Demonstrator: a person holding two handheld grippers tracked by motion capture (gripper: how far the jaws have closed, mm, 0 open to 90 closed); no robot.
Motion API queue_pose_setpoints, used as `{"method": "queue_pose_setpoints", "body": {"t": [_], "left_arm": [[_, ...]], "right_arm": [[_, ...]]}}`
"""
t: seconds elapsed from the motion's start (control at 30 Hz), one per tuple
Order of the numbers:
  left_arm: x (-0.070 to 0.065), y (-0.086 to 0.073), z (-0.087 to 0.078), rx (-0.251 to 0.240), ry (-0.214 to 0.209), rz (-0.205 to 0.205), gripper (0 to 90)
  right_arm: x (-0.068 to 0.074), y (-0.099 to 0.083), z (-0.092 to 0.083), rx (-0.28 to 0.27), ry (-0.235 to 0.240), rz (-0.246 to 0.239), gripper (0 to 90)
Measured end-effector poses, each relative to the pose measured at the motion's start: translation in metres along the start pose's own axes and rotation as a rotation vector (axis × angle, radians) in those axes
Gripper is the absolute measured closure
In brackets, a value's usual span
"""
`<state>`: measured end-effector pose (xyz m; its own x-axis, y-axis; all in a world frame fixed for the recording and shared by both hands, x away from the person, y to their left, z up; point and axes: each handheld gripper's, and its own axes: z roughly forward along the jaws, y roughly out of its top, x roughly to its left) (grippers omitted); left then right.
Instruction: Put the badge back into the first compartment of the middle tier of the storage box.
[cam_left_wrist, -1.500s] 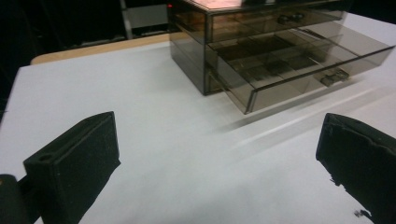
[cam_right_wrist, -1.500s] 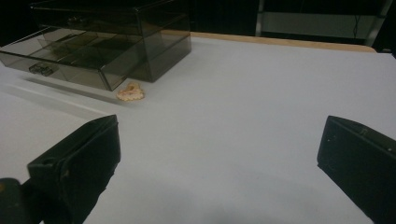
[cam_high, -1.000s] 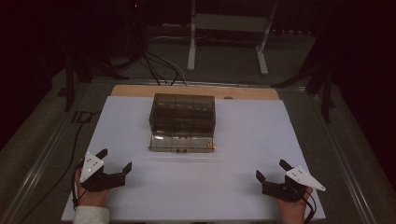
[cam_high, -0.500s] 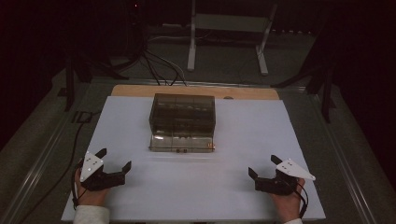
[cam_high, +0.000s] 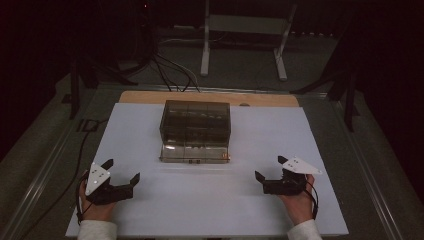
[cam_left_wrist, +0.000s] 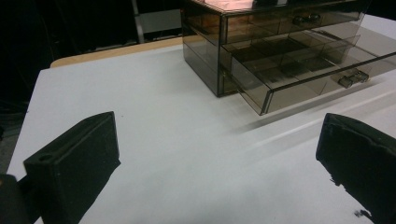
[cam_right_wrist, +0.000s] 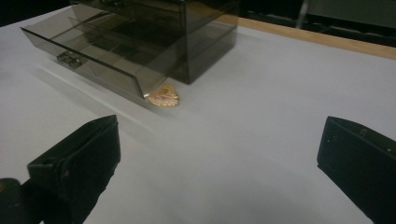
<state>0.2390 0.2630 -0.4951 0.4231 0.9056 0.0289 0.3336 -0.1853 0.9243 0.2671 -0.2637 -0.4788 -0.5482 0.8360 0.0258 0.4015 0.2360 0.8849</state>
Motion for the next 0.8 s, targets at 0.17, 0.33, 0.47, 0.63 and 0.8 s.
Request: {"method": "queue_pose_setpoints", "body": {"t": [0.17, 0.33, 0.47, 0.63, 0.8], "left_arm": [[0.0, 0.0, 0.0, -0.001, 0.006, 0.005, 0.6], [0.001, 0.0, -0.002, -0.014, 0.011, 0.003, 0.6], [0.001, 0.0, -0.002, -0.016, 0.013, 0.004, 0.6], [0.001, 0.0, -0.003, -0.025, 0.022, 0.0, 0.6], [0.002, 0.0, -0.003, -0.028, 0.026, -0.002, 0.6]], "right_arm": [[0.0, 0.016, 0.013, 0.0, 0.015, -0.003, 0.1], [0.0, 0.03, 0.022, 0.003, 0.03, -0.022, 0.1], [-0.001, 0.038, 0.029, 0.001, 0.032, -0.027, 0.1], [-0.002, 0.046, 0.038, 0.014, 0.046, -0.03, 0.1], [-0.006, 0.051, 0.046, 0.012, 0.048, -0.027, 0.1]]}}
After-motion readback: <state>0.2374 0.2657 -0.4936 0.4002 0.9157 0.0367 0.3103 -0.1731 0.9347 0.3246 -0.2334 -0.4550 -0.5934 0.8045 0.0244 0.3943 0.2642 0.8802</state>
